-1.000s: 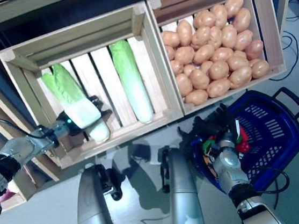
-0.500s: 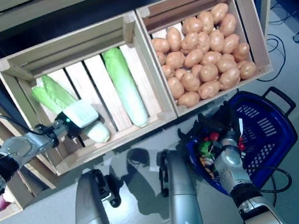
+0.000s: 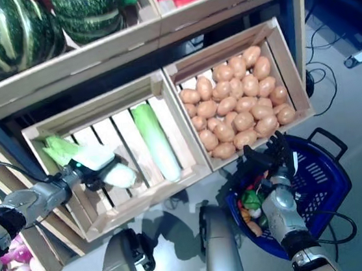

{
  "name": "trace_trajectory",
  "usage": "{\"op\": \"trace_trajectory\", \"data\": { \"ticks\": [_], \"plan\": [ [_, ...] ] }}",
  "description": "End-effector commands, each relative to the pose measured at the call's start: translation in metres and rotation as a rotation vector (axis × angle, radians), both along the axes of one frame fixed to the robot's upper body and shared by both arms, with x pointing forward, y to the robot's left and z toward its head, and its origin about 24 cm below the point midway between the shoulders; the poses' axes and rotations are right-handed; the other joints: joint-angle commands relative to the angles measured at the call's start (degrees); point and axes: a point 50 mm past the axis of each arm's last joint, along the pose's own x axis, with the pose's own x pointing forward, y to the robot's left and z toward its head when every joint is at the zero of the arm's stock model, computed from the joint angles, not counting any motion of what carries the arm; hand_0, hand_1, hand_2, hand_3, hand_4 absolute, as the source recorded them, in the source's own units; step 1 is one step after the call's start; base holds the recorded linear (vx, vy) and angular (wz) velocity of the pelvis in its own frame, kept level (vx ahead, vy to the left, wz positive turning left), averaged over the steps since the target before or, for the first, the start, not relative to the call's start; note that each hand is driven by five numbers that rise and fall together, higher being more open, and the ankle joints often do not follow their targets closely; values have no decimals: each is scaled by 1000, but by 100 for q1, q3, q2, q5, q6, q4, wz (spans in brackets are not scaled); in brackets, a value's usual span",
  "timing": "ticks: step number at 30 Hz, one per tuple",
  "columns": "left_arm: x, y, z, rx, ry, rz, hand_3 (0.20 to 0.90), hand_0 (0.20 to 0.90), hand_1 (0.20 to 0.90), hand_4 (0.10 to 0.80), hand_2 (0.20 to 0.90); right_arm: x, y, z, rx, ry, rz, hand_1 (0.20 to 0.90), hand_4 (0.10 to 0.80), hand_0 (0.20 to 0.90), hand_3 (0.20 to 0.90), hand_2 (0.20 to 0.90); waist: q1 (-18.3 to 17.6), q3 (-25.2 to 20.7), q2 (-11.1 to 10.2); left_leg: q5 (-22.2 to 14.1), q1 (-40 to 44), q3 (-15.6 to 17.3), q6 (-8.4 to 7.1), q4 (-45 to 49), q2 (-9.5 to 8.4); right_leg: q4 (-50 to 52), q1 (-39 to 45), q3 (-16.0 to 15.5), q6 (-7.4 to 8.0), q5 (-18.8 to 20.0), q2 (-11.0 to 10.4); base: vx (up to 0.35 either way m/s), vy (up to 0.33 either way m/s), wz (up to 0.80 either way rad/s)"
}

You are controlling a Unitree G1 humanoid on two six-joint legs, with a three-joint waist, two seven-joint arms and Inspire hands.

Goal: Put vegetables into the basket

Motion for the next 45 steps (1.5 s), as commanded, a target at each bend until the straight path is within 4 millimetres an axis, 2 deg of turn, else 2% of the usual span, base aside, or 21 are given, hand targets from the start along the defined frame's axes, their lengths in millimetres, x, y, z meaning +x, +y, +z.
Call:
{"op": "trace_trajectory", "data": {
  "ticks": [1,3,8,10,14,16,20,23,25,27,34,45],
  "plan": [
    [10,17,40,-183,-198,86,300,300,300,400,300,11,-2,50,-116,-273,2,900,800,900,900,900,71,-427,93,560,571,-52,-125,-1403,287,-1211,555,251,589,946,-481,-12,-3,-3],
    [8,12,36,-216,-190,60,300,300,300,400,300,9,-1,44,-110,-260,1,900,800,900,900,900,89,-484,78,601,814,2,-125,-1614,270,-1393,778,188,610,1004,-515,76,0,1],
    [3,-4,36,-441,-164,21,300,300,300,400,300,2,5,33,-117,-229,10,900,800,900,900,900,158,-635,60,788,1517,192,-94,-2248,172,-1995,1433,3,650,1175,-488,70,-4,-1],
    [-5,-17,31,-630,-103,5,300,300,300,400,300,-5,17,26,-148,-225,77,900,800,900,900,900,211,-740,58,931,1929,257,-69,-2665,65,-2426,1825,-89,660,1327,-397,92,-25,-6],
    [-13,-30,30,-823,-39,-42,300,300,300,400,300,-8,35,29,-227,-249,202,900,800,900,900,900,244,-827,52,1135,2385,362,-77,-3176,-40,-3013,2285,-192,641,1497,-226,49,-35,0],
    [-18,-39,33,-1089,107,-77,300,300,300,400,300,-8,44,29,-290,-238,273,900,800,900,900,900,284,-950,50,1385,2861,434,-93,-3789,-178,-3746,2788,-258,619,1697,-12,72,-41,-6],
    [-22,-55,25,-1419,345,-126,300,300,300,400,300,-8,57,28,-308,-221,533,900,800,900,900,900,318,-1166,34,1721,3571,479,-134,-4789,-382,-4912,3567,-259,598,1969,362,106,-23,-14],
    [-20,-62,27,-1604,456,-182,300,300,300,400,300,-2,53,21,-322,-86,686,900,800,900,900,900,313,-1323,-19,1931,3948,523,-172,-5347,-489,-5557,3993,-252,593,2205,545,114,-32,-13],
    [-15,-72,35,-1744,512,-225,300,300,300,400,300,8,51,25,-282,-18,805,900,800,900,900,900,319,-1472,-72,2088,4181,482,-169,-5811,-610,-6011,4262,-229,600,2418,647,114,-47,-7],
    [-13,-77,38,-1782,524,-245,300,300,300,400,300,12,53,30,-255,-7,860,900,800,900,900,900,317,-1512,-88,2140,4281,446,-169,-6012,-655,-6208,4362,-210,608,2509,677,61,-29,-6],
    [-1,-92,55,-1923,544,-317,300,300,300,400,300,30,82,61,-181,-8,1154,900,800,900,900,900,264,-1697,-142,2227,4472,368,-151,-6512,-766,-6655,4583,-173,588,2695,815,30,-26,-7],
    [0,-100,49,-1925,532,-304,300,300,300,400,300,32,113,89,-117,-34,1412,900,800,900,900,900,204,-1756,-181,2164,4604,422,-131,-6512,-756,-6719,4699,-9,547,2663,902,33,-13,0]
  ]
}}
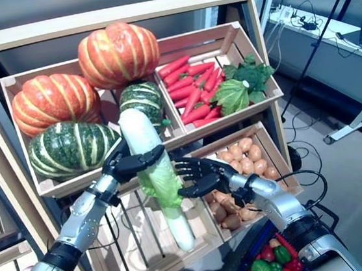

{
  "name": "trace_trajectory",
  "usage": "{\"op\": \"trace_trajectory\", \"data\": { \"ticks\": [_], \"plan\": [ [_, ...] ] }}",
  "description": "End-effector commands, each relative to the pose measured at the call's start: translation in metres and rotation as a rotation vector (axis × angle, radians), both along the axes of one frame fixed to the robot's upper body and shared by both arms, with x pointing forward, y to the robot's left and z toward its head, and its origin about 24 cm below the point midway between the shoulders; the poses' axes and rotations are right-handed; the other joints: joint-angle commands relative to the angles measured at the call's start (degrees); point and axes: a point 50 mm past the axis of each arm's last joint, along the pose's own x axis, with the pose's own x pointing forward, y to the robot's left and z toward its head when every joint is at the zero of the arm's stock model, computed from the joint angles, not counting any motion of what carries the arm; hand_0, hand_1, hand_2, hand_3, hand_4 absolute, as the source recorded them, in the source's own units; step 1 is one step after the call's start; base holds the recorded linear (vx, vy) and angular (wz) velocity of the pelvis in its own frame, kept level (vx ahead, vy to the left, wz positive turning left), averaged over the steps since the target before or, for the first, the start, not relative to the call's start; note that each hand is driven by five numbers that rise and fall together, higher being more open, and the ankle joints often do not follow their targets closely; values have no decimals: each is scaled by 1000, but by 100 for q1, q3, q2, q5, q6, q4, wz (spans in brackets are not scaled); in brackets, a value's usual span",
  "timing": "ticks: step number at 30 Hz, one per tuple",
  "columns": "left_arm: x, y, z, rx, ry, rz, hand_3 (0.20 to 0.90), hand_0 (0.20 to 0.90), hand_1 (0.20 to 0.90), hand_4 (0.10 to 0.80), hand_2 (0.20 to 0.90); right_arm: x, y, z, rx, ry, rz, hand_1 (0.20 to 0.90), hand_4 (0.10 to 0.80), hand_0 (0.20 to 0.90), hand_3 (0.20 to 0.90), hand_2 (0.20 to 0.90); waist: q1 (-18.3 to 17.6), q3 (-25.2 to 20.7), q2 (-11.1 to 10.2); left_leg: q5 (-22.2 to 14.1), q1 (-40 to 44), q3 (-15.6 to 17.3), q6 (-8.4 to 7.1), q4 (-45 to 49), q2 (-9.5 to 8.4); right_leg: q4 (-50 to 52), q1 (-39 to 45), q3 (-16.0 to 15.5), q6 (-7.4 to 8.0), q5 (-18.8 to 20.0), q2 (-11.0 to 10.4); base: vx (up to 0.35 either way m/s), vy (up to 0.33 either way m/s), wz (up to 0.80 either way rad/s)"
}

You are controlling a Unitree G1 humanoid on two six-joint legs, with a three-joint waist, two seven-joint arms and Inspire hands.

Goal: Put vegetables into the basket

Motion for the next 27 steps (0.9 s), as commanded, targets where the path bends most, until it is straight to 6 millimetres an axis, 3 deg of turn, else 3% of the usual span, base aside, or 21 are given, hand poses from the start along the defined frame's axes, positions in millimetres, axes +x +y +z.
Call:
{"op": "trace_trajectory", "data": {
  "ticks": [1,13,27],
  "plan": [
    [24,-9,58,-89,-245,-3,300,300,300,400,300,19,23,53,151,-139,135,900,800,900,900,900,-92,-461,-158,-16,-249,-182,74,3,-137,62,-39,368,143,78,-101,0,0,0],
    [12,-33,34,-23,-208,-109,300,300,300,400,300,15,59,82,258,-124,363,900,800,900,900,900,-32,-447,-151,-89,-124,-223,102,3,-162,150,76,521,112,-34,-88,22,10,-1],
    [8,-61,32,-157,-202,-175,300,300,300,400,300,24,82,63,242,43,396,900,800,900,900,900,39,-487,-205,-69,-99,-236,62,3,-147,31,153,490,110,44,-110,0,0,0]
  ]
}}
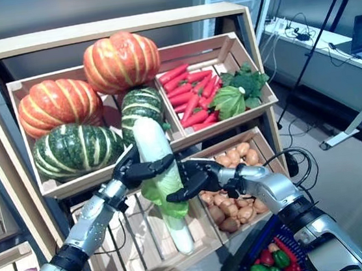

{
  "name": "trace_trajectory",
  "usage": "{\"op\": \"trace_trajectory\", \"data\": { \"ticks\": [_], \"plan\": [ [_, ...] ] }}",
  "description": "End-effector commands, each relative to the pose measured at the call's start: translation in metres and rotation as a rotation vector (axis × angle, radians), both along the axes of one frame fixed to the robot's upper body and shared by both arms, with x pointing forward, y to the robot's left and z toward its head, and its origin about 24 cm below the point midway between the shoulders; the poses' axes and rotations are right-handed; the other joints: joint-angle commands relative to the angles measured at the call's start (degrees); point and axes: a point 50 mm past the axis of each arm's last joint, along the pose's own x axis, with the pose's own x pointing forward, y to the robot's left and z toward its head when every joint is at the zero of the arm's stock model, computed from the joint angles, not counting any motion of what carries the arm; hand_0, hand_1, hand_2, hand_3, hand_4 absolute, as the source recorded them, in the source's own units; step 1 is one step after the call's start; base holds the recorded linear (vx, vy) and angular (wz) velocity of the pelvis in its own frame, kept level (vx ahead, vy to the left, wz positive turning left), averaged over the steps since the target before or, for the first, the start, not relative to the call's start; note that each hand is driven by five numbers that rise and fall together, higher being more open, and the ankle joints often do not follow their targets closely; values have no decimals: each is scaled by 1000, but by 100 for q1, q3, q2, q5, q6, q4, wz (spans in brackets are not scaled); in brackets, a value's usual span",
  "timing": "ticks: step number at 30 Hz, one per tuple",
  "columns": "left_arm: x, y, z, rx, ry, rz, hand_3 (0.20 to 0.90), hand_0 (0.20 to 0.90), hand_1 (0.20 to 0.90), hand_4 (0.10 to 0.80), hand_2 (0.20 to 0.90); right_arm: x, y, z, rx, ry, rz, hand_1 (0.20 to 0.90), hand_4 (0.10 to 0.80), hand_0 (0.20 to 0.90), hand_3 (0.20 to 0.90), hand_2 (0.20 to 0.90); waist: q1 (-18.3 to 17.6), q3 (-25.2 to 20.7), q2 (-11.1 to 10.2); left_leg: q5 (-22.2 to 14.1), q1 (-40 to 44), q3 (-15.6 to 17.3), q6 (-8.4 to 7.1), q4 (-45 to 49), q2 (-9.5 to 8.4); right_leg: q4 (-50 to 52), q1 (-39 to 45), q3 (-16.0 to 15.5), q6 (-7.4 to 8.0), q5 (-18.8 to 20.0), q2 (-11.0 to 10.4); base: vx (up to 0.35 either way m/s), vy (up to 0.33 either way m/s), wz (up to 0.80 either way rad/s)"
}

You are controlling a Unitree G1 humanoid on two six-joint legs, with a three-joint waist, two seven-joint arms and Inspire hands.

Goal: Put vegetables into the basket

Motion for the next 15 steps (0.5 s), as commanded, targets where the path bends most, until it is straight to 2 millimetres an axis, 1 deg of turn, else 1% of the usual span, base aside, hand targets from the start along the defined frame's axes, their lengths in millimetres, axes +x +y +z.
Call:
{"op": "trace_trajectory", "data": {
  "ticks": [1,9,11,12,13,15],
  "plan": [
    [15,-42,49,-197,-229,-104,300,300,300,400,300,17,59,51,292,-80,201,900,800,900,900,900,20,-424,-94,-69,-258,-245,57,4,-125,21,19,330,95,29,-103,0,0,0],
    [10,-62,46,-251,-210,-168,300,300,300,400,300,19,85,49,383,47,213,900,800,900,900,900,80,-432,-76,-65,-267,-280,51,4,-117,-2,32,336,73,27,-95,0,0,0],
    [8,-69,47,-258,-210,-201,300,300,300,400,300,20,92,51,453,105,215,900,800,900,900,900,107,-440,-75,-69,-263,-284,44,4,-111,-12,48,318,70,30,-98,-4,-5,2],
    [8,-71,47,-256,-212,-212,300,300,300,400,300,20,96,52,484,120,215,679,653,679,679,679,118,-444,-72,-71,-261,-287,42,4,-110,-16,52,314,69,31,-97,-7,-10,6],
    [7,-73,48,-257,-211,-221,300,300,300,400,300,22,98,54,514,127,201,300,400,300,300,300,130,-449,-66,-70,-263,-294,38,4,-109,-18,53,307,70,35,-99,-3,-5,14],
    [6,-76,48,-260,-210,-234,300,300,300,400,300,23,99,55,551,132,195,300,400,300,300,300,145,-463,-56,-78,-261,-307,32,4,-109,-28,61,305,74,35,-102,-2,0,19]
  ]
}}
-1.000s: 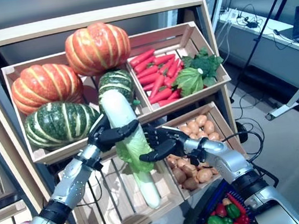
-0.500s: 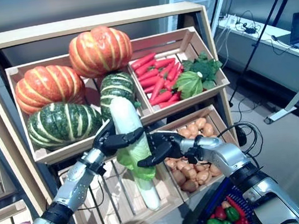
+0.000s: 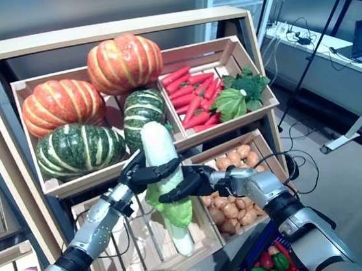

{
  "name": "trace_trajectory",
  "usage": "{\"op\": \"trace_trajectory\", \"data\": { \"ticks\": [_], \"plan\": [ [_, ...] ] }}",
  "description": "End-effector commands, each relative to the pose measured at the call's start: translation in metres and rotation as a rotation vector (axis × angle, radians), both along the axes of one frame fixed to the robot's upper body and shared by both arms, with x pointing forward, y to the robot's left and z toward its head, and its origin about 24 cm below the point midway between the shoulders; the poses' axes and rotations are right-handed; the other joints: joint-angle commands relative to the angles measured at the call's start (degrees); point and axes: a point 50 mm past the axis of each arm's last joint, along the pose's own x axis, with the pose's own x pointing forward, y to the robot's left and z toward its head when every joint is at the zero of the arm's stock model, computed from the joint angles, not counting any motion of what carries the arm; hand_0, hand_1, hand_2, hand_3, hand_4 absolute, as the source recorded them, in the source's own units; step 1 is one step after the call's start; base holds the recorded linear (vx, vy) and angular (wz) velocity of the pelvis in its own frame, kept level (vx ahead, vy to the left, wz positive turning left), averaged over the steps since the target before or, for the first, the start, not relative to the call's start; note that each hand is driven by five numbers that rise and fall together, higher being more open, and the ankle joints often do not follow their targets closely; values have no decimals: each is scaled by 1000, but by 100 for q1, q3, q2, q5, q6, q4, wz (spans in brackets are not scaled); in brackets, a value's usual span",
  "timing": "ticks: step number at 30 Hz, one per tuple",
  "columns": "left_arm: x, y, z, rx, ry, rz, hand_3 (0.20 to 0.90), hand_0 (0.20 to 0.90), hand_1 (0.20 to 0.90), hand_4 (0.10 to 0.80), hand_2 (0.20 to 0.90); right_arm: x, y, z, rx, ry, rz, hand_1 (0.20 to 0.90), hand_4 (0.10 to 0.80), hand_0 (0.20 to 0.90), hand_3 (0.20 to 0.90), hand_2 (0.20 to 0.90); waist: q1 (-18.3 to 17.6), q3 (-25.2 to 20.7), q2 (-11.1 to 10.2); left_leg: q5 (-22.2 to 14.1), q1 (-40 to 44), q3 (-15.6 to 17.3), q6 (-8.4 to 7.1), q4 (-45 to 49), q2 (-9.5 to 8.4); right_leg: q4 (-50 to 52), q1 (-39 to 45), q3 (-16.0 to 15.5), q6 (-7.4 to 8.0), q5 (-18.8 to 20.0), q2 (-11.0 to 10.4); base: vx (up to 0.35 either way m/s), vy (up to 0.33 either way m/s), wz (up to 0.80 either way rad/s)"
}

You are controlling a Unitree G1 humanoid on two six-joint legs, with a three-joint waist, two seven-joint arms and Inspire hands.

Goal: Put vegetables into the basket

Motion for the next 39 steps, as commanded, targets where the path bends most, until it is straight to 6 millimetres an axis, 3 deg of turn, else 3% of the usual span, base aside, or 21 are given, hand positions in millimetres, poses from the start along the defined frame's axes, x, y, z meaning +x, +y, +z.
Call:
{"op": "trace_trajectory", "data": {
  "ticks": [1,16,17,18,27,33,35,39],
  "plan": [
    [11,-67,58,-232,-257,-196,300,300,300,400,300,18,84,73,458,-106,176,300,400,300,300,300,100,-442,-45,-97,-284,-153,26,4,-99,61,-94,335,70,31,-96,-7,2,11],
    [13,-56,54,-172,-239,-141,300,300,300,400,300,31,57,77,378,-231,21,300,400,300,300,300,-17,-464,-7,-112,-295,-100,30,4,-85,55,-175,460,72,54,-93,-6,0,1],
    [14,-52,52,-154,-232,-125,789,789,789,726,789,31,48,76,368,-237,2,300,400,300,300,300,-41,-468,-9,-110,-297,-74,24,4,-77,50,-182,473,79,61,-93,0,0,0],
    [14,-49,51,-146,-227,-120,900,900,900,800,900,31,41,75,342,-253,-11,300,400,300,300,300,-65,-465,-10,-108,-298,-55,26,4,-72,53,-195,485,82,65,-91,0,0,0],
    [19,-15,47,-23,-230,24,900,900,900,800,900,26,-3,66,276,-337,-144,300,400,300,300,300,-204,-405,0,-80,-315,65,41,4,-44,66,-277,559,91,98,-71,-34,4,-4],
    [24,33,30,146,-168,324,900,900,900,800,900,16,-31,63,313,-388,-276,300,400,300,300,300,-278,-374,10,-110,-298,83,83,37,-132,24,-297,676,99,114,-55,-51,21,-9],
    [22,54,24,257,-163,482,900,900,900,800,900,15,-43,67,312,-425,-341,300,400,300,300,300,-238,-325,-50,-300,-451,-169,86,563,-233,46,-348,880,50,136,-75,-144,93,-24],
    [19,76,17,337,-142,652,900,900,900,800,900,17,-54,72,334,-462,-417,300,400,300,300,300,-108,-113,-235,-806,-1009,-708,-28,1795,-255,149,-496,1151,12,237,-268,-189,121,-50]
  ]
}}
